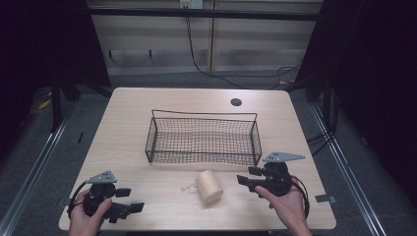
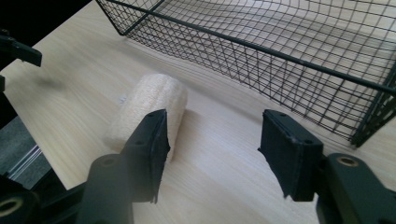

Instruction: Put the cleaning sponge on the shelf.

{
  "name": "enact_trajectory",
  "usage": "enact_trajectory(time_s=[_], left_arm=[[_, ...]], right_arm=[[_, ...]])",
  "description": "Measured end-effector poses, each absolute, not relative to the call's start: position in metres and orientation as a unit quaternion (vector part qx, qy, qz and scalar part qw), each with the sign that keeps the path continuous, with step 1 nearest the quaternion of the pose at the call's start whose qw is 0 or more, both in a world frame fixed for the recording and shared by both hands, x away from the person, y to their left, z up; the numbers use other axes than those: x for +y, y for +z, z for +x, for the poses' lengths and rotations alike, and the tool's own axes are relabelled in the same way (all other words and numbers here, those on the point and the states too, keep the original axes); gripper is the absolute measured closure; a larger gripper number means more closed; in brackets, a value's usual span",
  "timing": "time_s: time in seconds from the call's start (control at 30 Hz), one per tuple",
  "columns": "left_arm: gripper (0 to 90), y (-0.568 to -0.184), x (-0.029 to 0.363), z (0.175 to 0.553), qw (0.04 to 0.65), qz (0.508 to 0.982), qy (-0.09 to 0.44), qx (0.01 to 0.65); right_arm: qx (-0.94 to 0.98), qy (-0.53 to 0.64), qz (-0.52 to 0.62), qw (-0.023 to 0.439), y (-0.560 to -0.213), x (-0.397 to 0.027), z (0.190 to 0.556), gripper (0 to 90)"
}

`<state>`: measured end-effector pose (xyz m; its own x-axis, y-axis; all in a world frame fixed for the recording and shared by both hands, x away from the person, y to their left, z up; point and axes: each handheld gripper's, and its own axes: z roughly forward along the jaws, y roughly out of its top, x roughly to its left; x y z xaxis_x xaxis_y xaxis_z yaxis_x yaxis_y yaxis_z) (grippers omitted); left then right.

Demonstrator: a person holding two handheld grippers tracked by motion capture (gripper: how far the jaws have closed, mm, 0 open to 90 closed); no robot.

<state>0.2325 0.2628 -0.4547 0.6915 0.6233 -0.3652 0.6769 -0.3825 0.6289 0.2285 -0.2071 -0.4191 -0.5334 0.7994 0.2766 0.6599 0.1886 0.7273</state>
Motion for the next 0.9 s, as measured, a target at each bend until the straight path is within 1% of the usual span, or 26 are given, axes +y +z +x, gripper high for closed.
enact_trajectory(time_s=[0.1, 0.17, 0.37, 0.53, 0.63, 0.8, 0.9], left_arm=[[17.4, -0.455, 0.263, 0.233, 0.397, 0.829, -0.036, 0.393], [17.4, -0.455, 0.263, 0.233, 0.397, 0.828, -0.035, 0.395], [17.4, -0.454, 0.263, 0.233, 0.398, 0.829, -0.036, 0.392], [17.4, -0.455, 0.262, 0.234, 0.395, 0.83, -0.034, 0.391], [17.4, -0.455, 0.262, 0.235, 0.397, 0.829, -0.035, 0.391], [17.4, -0.454, 0.262, 0.234, 0.396, 0.831, -0.035, 0.389], [17.4, -0.454, 0.262, 0.234, 0.398, 0.83, -0.036, 0.389]], right_arm=[[0.771, 0.419, 0.475, 0.068, -0.412, -0.2, 0.233, 44.3], [0.773, 0.412, 0.482, 0.039, -0.408, -0.196, 0.239, 46.3], [0.781, 0.38, 0.496, 0.021, -0.402, -0.185, 0.251, 46.3], [0.791, 0.365, 0.491, -0.003, -0.402, -0.177, 0.259, 40.5], [0.791, 0.359, 0.494, -0.027, -0.402, -0.171, 0.265, 35.7], [0.8, 0.335, 0.494, -0.051, -0.404, -0.16, 0.274, 30.9], [0.804, 0.321, 0.496, -0.064, -0.406, -0.155, 0.279, 30.4]])
